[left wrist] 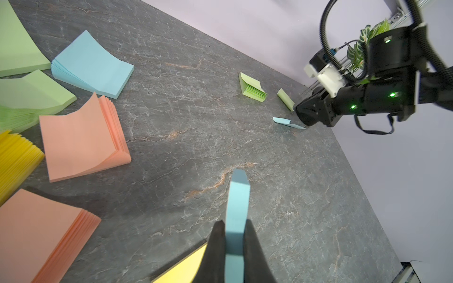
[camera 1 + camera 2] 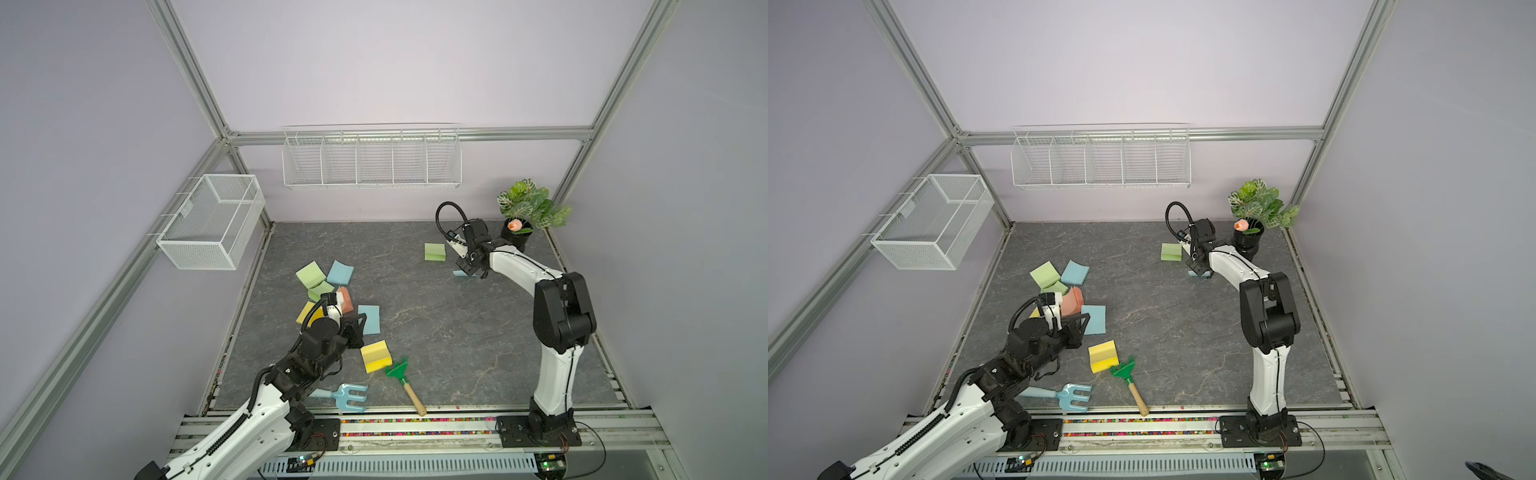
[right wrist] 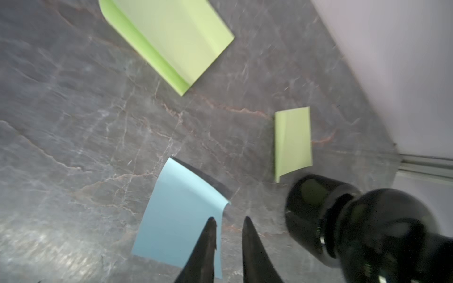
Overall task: Tear off pages from different memo pads
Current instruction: Place the paper at the center of the board, then place the memo pad at the center of the board.
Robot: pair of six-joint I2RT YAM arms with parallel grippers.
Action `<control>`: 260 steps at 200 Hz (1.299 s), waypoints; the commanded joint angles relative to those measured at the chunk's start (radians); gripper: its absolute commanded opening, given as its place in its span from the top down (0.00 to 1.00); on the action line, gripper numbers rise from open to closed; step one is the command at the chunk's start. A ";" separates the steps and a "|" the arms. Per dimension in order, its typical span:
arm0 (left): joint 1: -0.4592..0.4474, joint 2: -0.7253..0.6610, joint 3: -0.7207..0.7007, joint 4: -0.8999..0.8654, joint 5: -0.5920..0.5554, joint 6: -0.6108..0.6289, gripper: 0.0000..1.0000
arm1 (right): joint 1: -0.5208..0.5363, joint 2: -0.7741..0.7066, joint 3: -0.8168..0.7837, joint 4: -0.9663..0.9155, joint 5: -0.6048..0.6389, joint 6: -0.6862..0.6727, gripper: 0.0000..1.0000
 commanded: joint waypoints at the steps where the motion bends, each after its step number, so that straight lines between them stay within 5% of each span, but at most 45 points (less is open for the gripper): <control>1: 0.003 0.005 0.020 0.041 0.024 -0.041 0.89 | -0.003 0.019 -0.025 -0.001 0.021 0.062 0.76; 57: 0.003 0.059 0.044 0.121 0.055 -0.105 0.89 | -0.003 -0.035 -0.090 0.020 0.004 0.077 0.74; 98: 0.003 0.264 0.103 0.248 0.117 -0.183 0.89 | -0.005 -0.031 -0.103 -0.014 -0.052 0.087 0.71; 167: 0.004 0.718 0.403 0.329 0.235 -0.233 0.90 | -0.006 -0.065 -0.133 0.004 -0.111 0.144 0.67; 205: 0.020 0.965 0.579 0.354 0.317 -0.270 0.90 | -0.006 -0.405 -0.331 0.118 -0.171 0.308 0.48; 209: 0.023 0.986 0.592 0.360 0.326 -0.274 0.90 | -0.007 -0.453 -0.366 0.144 -0.172 0.326 0.36; 213: 0.026 1.009 0.611 0.369 0.337 -0.277 0.90 | -0.007 -0.504 -0.402 0.167 -0.173 0.345 0.01; 218: 0.030 1.039 0.632 0.382 0.354 -0.280 0.90 | -0.006 -0.564 -0.445 0.196 -0.169 0.367 0.11; 260: 0.048 1.261 0.786 0.497 0.472 -0.373 0.92 | -0.008 -0.996 -0.759 0.374 -0.273 0.599 0.11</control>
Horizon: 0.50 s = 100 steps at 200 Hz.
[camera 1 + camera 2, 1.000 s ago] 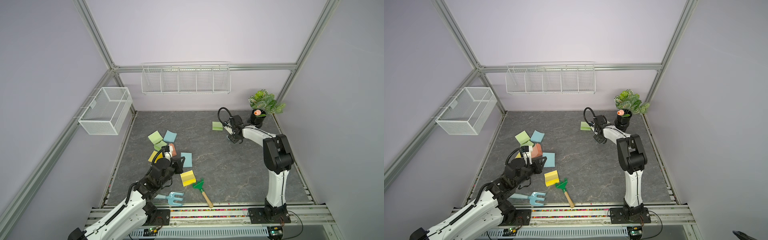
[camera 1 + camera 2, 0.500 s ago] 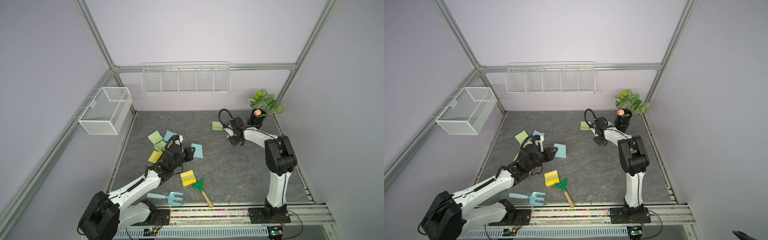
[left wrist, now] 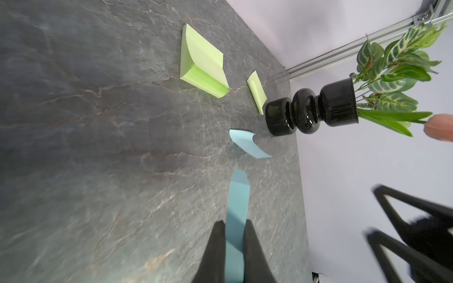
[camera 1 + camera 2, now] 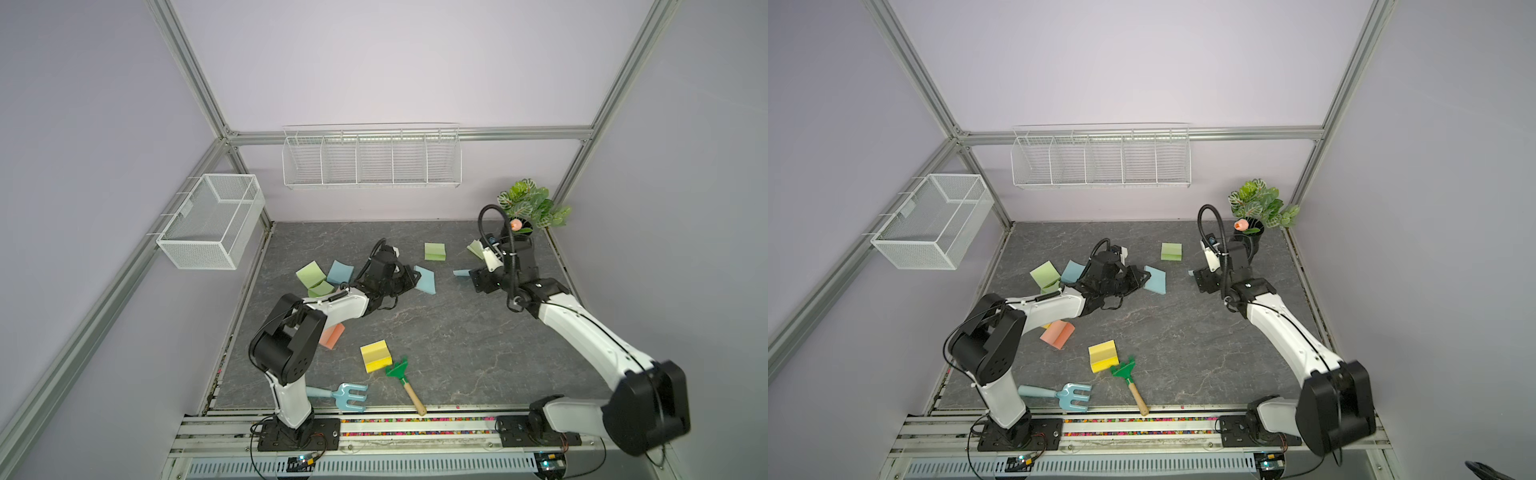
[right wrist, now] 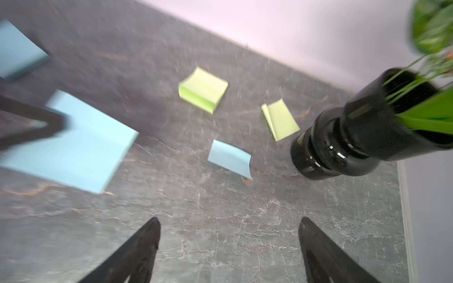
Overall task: Tear off pages from different memo pads
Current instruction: Place the memo pad at the center of the board.
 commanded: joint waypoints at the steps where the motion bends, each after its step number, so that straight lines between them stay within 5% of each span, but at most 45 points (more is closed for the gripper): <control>1: 0.009 0.079 0.070 0.111 0.087 -0.081 0.92 | -0.004 -0.155 -0.172 0.134 -0.071 0.222 0.11; 19: 0.009 0.132 0.121 0.088 0.064 -0.085 0.92 | -0.007 -0.276 -0.298 0.229 0.002 0.395 0.11; 100: 0.009 0.340 0.295 0.006 0.069 -0.115 0.88 | -0.007 -0.351 -0.399 0.284 -0.034 0.394 0.11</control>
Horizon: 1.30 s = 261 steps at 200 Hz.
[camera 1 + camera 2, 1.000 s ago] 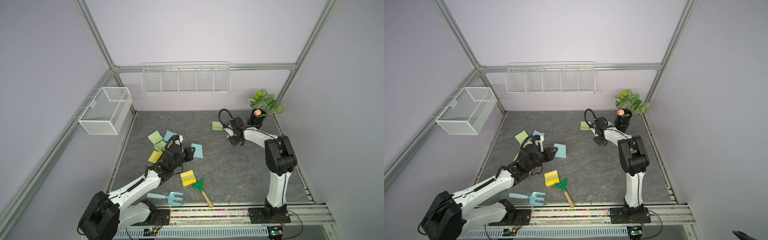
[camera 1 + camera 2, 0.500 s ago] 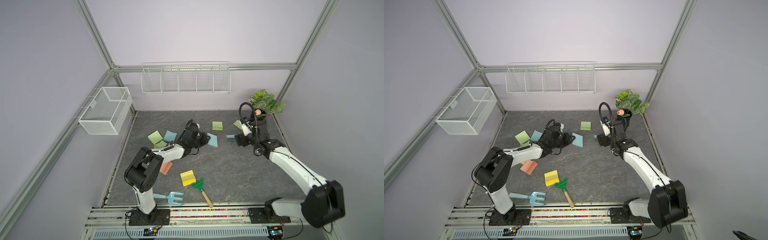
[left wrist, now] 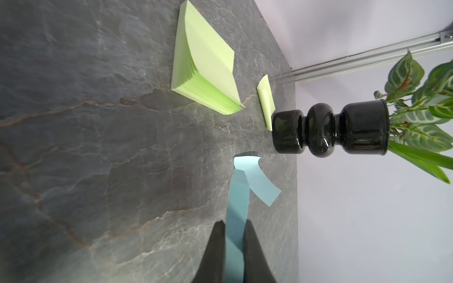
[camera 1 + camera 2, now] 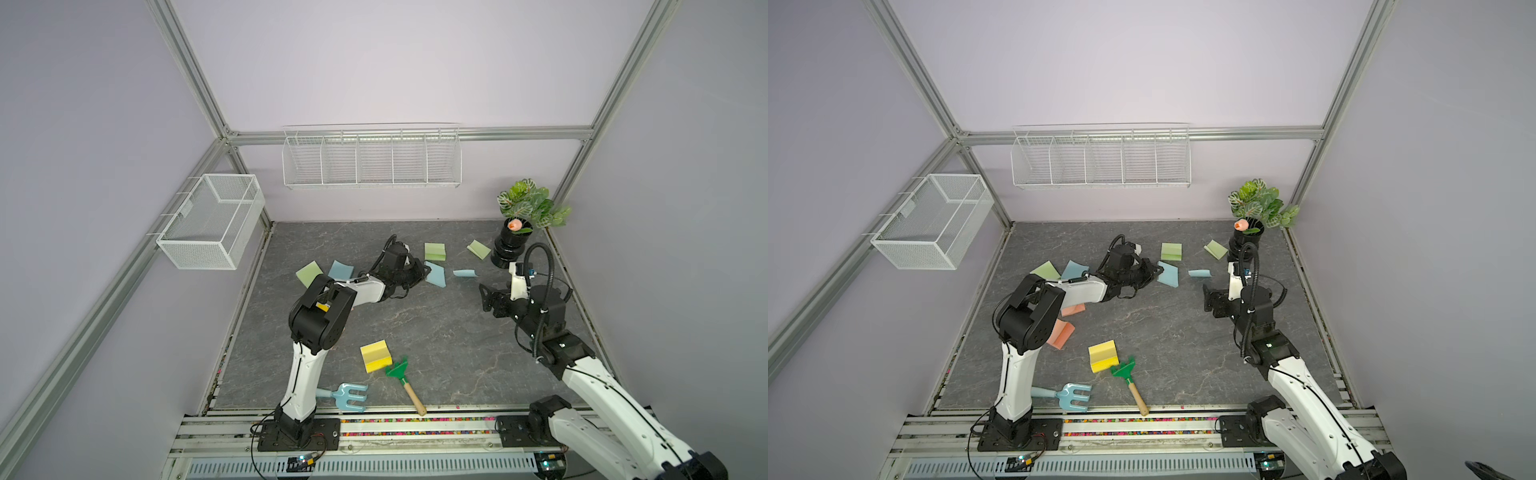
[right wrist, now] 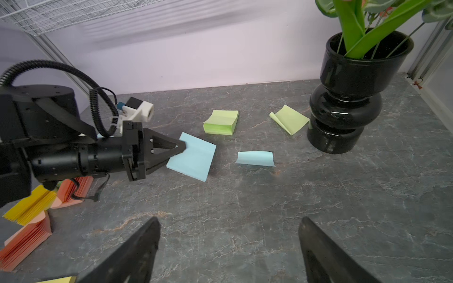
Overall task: Tear off pages from different memo pads
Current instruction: Place the memo pad at the center of the board, then move the memo pad to the center of the board.
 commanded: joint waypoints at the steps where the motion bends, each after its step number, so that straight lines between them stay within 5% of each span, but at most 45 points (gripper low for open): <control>1: 0.001 0.047 0.052 -0.014 0.007 -0.035 0.87 | -0.004 -0.011 -0.025 0.049 -0.009 0.045 0.11; 32: 0.001 0.100 0.123 -0.064 0.006 -0.035 0.79 | -0.003 -0.002 -0.032 0.052 -0.014 0.057 0.11; 64: -0.007 0.076 0.163 -0.203 -0.032 0.053 0.45 | -0.002 0.012 -0.030 0.051 -0.016 0.065 0.11; 104: -0.025 -0.124 0.069 -0.466 -0.217 0.232 0.21 | 0.002 0.029 -0.019 0.029 -0.021 0.068 0.11; 162: -0.051 -0.644 -0.350 -0.672 -0.472 0.325 0.21 | 0.115 0.175 0.108 -0.127 -0.007 0.005 0.11; 202: -0.077 -0.932 -0.681 -0.677 -0.463 0.223 0.27 | 0.198 0.308 0.180 -0.189 -0.084 -0.017 0.11; 261: -0.108 -1.164 -0.884 -0.735 -0.474 0.132 0.30 | 0.356 0.399 0.212 -0.262 -0.086 -0.021 0.11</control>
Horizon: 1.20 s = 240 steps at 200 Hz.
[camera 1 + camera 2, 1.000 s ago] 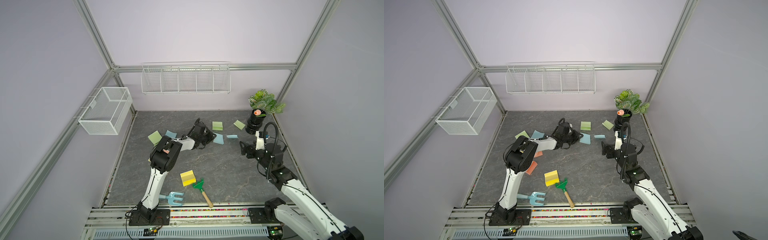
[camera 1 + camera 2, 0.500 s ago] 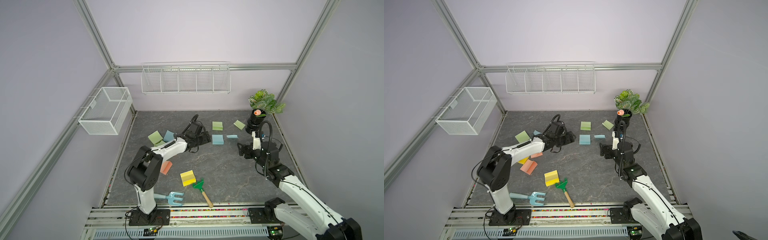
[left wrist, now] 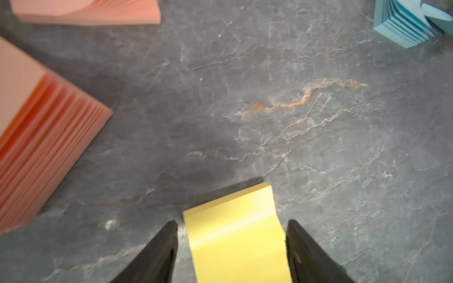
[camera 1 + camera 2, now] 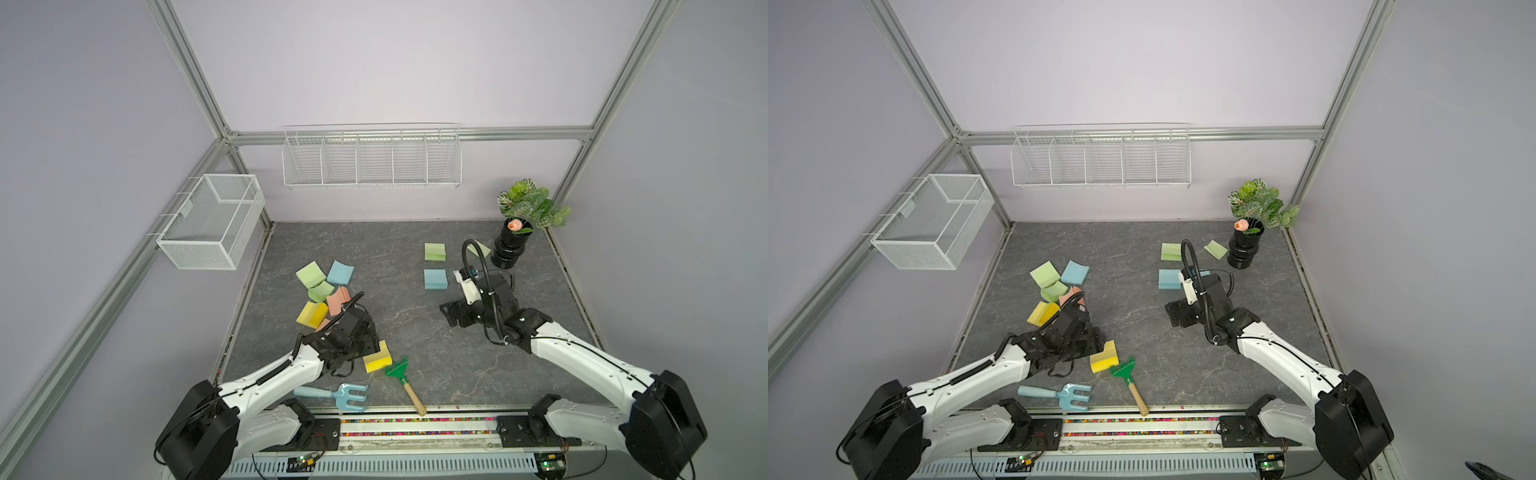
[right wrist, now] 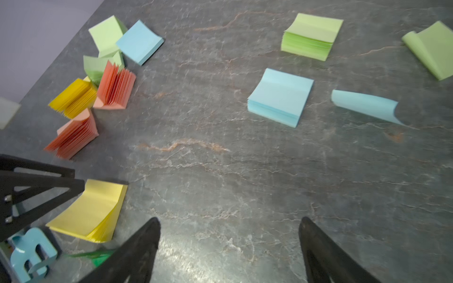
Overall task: Tear off pages from different memo pads
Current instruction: Move the memo pad to the center of the board.
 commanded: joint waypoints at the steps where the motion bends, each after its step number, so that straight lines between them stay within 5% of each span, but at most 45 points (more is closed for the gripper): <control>1: -0.002 -0.076 -0.041 -0.017 -0.030 -0.050 0.30 | 0.052 0.029 0.014 -0.043 -0.012 -0.005 0.11; 53: -0.016 0.022 -0.108 0.199 0.155 -0.126 0.32 | 0.157 0.130 0.055 -0.071 0.002 0.006 0.11; 135: -0.067 0.035 -0.162 0.257 0.123 -0.208 0.35 | 0.184 0.165 0.059 -0.069 -0.003 0.023 0.11; 240: -0.142 0.341 -0.017 0.466 0.088 -0.262 0.36 | 0.184 0.146 0.027 -0.072 0.044 0.066 0.11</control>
